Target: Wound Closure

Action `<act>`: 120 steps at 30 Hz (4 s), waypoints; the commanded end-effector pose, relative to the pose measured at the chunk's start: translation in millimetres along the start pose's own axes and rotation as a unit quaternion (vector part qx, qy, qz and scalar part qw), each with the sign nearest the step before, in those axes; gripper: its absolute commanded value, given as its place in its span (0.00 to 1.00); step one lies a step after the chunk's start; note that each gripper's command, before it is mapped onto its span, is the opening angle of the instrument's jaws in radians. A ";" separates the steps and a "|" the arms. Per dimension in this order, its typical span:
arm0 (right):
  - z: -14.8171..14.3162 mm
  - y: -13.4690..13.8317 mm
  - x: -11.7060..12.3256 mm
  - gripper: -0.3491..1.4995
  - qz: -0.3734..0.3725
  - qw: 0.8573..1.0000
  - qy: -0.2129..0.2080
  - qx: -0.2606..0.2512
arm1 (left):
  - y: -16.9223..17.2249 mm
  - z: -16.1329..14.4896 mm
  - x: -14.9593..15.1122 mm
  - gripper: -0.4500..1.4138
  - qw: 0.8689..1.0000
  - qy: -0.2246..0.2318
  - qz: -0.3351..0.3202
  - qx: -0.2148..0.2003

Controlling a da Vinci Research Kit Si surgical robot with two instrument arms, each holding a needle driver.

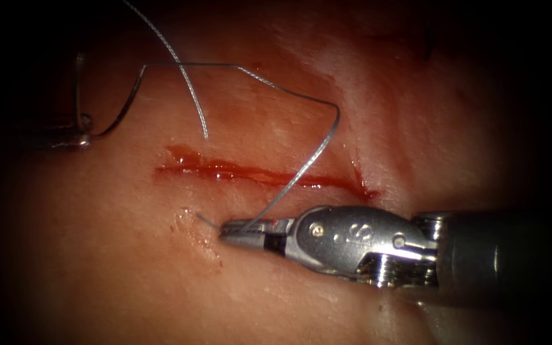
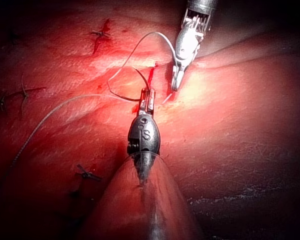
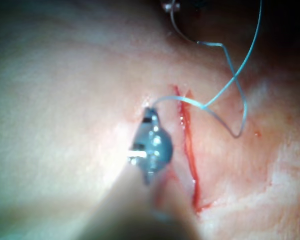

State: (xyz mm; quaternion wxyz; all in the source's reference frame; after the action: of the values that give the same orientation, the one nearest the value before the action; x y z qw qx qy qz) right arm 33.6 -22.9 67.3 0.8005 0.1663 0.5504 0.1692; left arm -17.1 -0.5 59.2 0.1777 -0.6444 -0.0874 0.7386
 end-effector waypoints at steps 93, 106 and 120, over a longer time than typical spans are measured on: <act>-10.6 -3.9 -3.3 0.77 -0.012 0.997 -0.004 -0.078 | 1.2 2.1 0.2 0.00 0.999 0.010 0.001 -0.037; -13.6 -8.1 -3.1 0.84 0.019 0.992 -0.122 -0.040 | 1.2 2.6 0.2 0.00 0.999 0.010 0.001 -0.036; -4.3 -9.3 8.2 0.72 0.035 0.998 -0.055 0.007 | 1.2 2.6 0.2 0.00 0.999 0.010 0.001 -0.035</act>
State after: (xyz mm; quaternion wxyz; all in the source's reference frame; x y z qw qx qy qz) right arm 32.6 -26.4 54.5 0.8251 0.1898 0.4978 0.1883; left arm -19.4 -1.0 58.4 0.1553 -0.6570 -0.1105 0.7294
